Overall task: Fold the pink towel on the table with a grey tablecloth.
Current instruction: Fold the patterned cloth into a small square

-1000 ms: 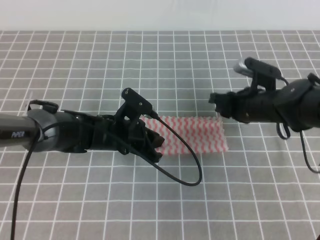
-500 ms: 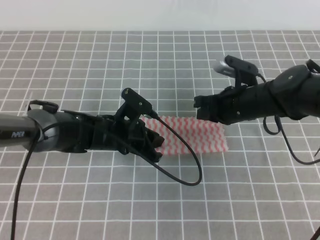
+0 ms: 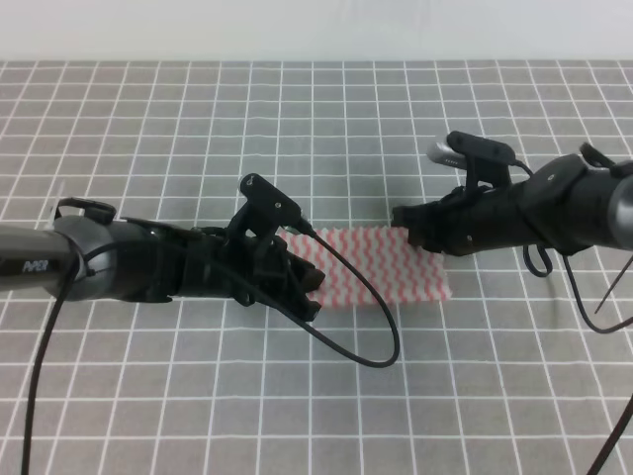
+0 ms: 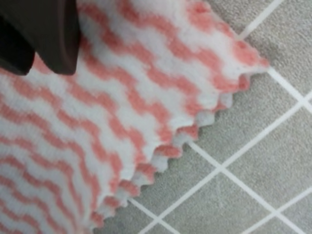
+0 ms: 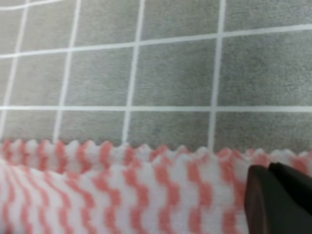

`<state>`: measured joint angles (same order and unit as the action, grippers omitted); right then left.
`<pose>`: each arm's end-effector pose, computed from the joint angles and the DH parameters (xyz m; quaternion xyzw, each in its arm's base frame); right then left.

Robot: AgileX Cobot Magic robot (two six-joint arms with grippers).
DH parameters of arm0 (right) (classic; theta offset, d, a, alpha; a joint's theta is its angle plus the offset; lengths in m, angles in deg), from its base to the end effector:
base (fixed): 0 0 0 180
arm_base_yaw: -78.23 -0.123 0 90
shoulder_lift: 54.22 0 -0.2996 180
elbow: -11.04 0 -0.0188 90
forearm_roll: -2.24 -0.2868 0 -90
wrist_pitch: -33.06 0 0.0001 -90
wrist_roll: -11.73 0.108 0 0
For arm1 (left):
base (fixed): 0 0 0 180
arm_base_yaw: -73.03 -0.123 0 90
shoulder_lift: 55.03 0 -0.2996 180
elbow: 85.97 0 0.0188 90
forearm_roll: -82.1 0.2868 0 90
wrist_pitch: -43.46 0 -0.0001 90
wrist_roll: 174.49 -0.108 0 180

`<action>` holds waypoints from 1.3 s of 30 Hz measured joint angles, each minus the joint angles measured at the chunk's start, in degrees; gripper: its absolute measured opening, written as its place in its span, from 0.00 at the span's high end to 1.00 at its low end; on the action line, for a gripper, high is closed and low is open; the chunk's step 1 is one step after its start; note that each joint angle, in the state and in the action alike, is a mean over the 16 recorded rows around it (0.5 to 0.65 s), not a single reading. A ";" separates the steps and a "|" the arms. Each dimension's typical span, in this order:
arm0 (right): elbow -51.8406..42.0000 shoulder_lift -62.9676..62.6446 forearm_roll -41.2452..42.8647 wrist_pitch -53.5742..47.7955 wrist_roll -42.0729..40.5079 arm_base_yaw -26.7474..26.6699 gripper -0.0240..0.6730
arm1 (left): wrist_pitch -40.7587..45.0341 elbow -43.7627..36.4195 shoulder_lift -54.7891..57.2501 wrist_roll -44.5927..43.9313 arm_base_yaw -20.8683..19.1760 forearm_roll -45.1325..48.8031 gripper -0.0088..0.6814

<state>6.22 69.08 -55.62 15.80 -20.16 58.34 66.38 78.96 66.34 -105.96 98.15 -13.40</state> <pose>0.4349 0.1863 0.1341 -0.0065 0.9256 0.2458 0.2877 0.3794 -0.2242 0.1147 0.3856 0.8198 -0.2135 0.3655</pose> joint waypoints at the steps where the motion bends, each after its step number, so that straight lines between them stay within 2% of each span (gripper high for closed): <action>1: 0.03 0.20 0.12 0.49 0.00 0.00 0.99 | 0.01 0.01 0.00 0.00 0.00 0.00 0.84; 13: 1.68 0.78 2.21 -0.04 -0.07 0.02 0.99 | -0.06 0.00 -2.21 0.15 0.00 0.00 0.84; 18: 2.61 -1.37 4.44 -2.67 0.22 0.03 0.99 | -1.18 -0.01 -5.93 3.41 0.00 0.40 0.84; 23: 3.34 -4.97 8.66 -6.72 2.53 0.02 0.99 | -2.69 0.00 -11.06 12.09 0.00 4.22 0.85; 32: 3.43 -10.33 18.92 -15.78 11.92 0.01 0.99 | -0.72 0.00 -16.44 35.07 0.00 19.04 0.92; 39: 3.43 -9.14 22.78 -20.35 17.20 -0.02 0.99 | 2.87 -0.01 -13.67 43.83 0.00 26.92 0.98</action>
<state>9.65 59.94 -32.84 -4.55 -2.96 58.33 69.26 78.95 52.67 -62.13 98.15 13.52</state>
